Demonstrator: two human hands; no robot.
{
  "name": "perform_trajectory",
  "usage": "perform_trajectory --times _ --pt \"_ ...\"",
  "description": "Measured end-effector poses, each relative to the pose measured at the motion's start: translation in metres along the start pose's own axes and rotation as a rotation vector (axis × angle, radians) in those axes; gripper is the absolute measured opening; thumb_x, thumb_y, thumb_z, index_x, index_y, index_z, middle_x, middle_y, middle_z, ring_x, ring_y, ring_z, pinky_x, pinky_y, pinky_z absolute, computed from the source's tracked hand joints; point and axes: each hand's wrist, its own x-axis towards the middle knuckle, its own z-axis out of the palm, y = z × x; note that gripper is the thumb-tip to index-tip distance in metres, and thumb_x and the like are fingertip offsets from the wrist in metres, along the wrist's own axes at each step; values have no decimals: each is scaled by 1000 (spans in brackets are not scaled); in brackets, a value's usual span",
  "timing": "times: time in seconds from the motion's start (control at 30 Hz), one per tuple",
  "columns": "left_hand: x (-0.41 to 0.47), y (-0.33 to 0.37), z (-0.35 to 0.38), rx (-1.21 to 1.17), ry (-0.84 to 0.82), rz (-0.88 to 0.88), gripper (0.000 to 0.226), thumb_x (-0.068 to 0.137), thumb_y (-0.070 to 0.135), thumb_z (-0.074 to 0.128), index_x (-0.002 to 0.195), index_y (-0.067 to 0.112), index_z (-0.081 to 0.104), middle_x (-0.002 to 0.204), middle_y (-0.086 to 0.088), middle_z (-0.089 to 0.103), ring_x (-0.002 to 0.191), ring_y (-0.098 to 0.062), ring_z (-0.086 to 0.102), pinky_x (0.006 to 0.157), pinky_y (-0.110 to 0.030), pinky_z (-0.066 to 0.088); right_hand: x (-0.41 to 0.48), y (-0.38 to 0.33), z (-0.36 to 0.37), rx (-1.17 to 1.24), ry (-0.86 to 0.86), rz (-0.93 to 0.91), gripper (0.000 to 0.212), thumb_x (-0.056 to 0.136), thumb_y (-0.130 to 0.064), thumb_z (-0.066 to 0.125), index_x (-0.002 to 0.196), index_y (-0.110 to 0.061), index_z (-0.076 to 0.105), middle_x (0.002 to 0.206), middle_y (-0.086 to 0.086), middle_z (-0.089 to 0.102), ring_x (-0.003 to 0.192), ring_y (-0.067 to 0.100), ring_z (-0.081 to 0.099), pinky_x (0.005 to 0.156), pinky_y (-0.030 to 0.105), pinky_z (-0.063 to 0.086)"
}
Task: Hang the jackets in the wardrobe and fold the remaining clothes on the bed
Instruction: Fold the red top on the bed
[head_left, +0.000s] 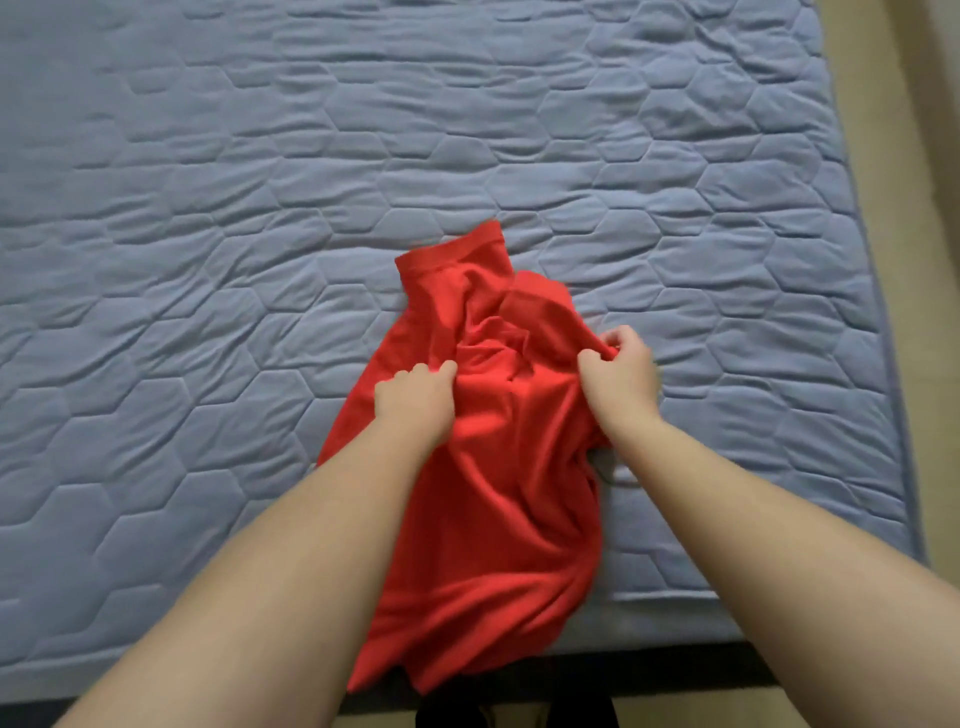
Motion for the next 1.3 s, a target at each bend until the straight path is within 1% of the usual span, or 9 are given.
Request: perform_trajectory --times 0.07,0.2,0.27,0.4,0.5,0.77,1.13,1.2,1.3 --pt "-8 3 3 117 -84 -19 40 93 12 37 132 19 44 128 -9 55 117 -29 55 90 -38 45 1 42 -40 -167 65 223 9 81 -11 55 90 -11 55 92 16 65 94 36 58 72 32 35" --pt "-16 15 -27 354 -272 48 38 87 17 48 123 14 59 128 -5 59 114 -25 59 91 -41 51 -18 105 -105 -737 -276 633 56 86 -19 58 135 -1 40 137 25 45 125 38 46 100 40 40" --pt "-9 25 -44 315 -107 136 33 87 18 48 117 14 62 123 -7 61 111 -26 61 86 -37 51 -17 101 -112 -781 -126 483 60 80 -21 64 133 -7 38 138 20 42 126 37 43 100 45 38" --pt "20 58 -58 108 405 407 24 84 9 46 106 13 56 110 -9 56 105 -31 54 77 -41 42 4 67 -78 -650 -73 -259 51 79 -20 61 128 -12 48 131 11 50 121 30 46 97 43 36" --pt "38 76 -49 206 206 524 39 86 5 45 123 19 48 123 -6 52 115 -28 52 81 -38 40 12 54 -36 -722 -414 -412 35 93 -31 48 124 -17 50 126 8 53 119 27 49 97 42 38" --pt "11 22 -30 679 -250 147 48 78 41 63 122 23 56 129 -1 57 120 -23 53 99 -46 35 19 58 -52 -869 -871 -203 57 84 -44 64 130 -13 51 131 8 57 119 25 53 92 26 40" --pt "-100 -52 -77 -19 627 452 29 89 31 45 95 10 63 88 -13 66 68 -39 64 50 -41 47 -27 18 -149 -884 -66 -461 18 91 -22 50 106 -14 58 93 22 68 88 41 62 65 39 35" --pt "-116 -55 -77 66 471 461 37 88 32 49 120 14 54 112 -9 58 90 -34 63 63 -44 53 -43 14 -154 -981 -150 -427 31 86 -15 51 117 -18 49 103 16 67 98 34 63 74 38 40" --pt "-121 -64 -58 179 -207 253 68 86 43 57 143 21 29 145 -6 34 127 -28 43 101 -39 41 -56 18 -152 -1150 -558 -125 41 85 -23 54 124 -21 42 125 7 58 117 26 56 93 38 41"
